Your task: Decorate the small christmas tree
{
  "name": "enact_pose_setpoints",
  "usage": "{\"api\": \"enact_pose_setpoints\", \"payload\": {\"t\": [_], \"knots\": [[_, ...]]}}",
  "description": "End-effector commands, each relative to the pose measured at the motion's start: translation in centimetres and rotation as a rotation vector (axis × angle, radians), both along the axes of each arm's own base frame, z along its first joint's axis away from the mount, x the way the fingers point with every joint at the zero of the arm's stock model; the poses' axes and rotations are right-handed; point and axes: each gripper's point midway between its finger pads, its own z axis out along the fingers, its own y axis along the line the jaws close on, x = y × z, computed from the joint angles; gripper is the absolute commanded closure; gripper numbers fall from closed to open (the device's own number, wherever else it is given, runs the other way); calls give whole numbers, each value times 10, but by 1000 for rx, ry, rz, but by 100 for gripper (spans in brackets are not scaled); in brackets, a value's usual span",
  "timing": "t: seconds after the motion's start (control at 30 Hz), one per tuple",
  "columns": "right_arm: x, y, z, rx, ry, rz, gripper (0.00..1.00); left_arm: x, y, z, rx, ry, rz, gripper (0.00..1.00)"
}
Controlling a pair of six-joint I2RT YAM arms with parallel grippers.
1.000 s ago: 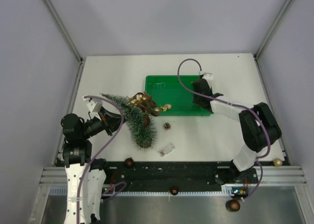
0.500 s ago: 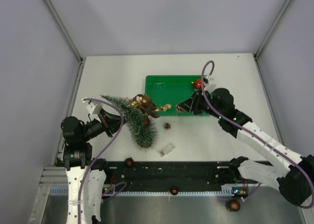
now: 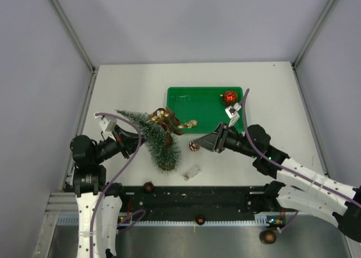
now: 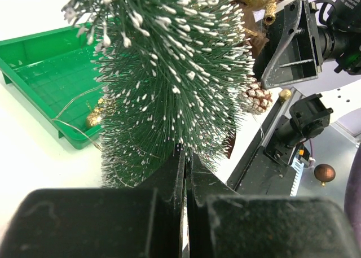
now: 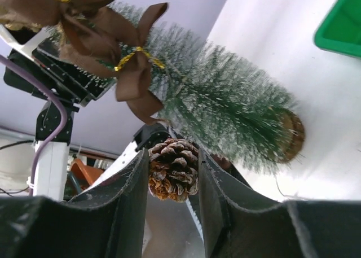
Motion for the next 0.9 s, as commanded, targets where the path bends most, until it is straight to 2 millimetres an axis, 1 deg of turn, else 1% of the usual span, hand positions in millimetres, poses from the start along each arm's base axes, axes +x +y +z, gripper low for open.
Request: {"api": "enact_pose_setpoints", "payload": {"t": [0.0, 0.13, 0.3, 0.33, 0.5, 0.57, 0.6, 0.87], "knots": [[2, 22, 46, 92, -103, -32, 64, 0, -1, 2, -20, 22, -14, 100], [10, 28, 46, 111, -128, -86, 65, 1, -1, 0, -14, 25, -6, 100], [20, 35, 34, 106, -120, -117, 66, 4, 3, -4, 12, 27, 20, 100], [21, 38, 27, 97, -110, -115, 66, 4, 4, -4, 22, 23, 30, 100], [26, 47, 14, 94, -93, -132, 68, 3, 6, -7, 52, 24, 46, 100], [27, 49, 11, 89, -90, -134, 68, 1, 6, -7, 56, 20, 47, 100], [30, 47, 11, 89, -90, -158, 68, 1, 6, -7, 57, 17, 47, 100], [35, 44, 4, 94, -83, -190, 69, 1, 5, -8, 58, 21, 31, 100]]}}
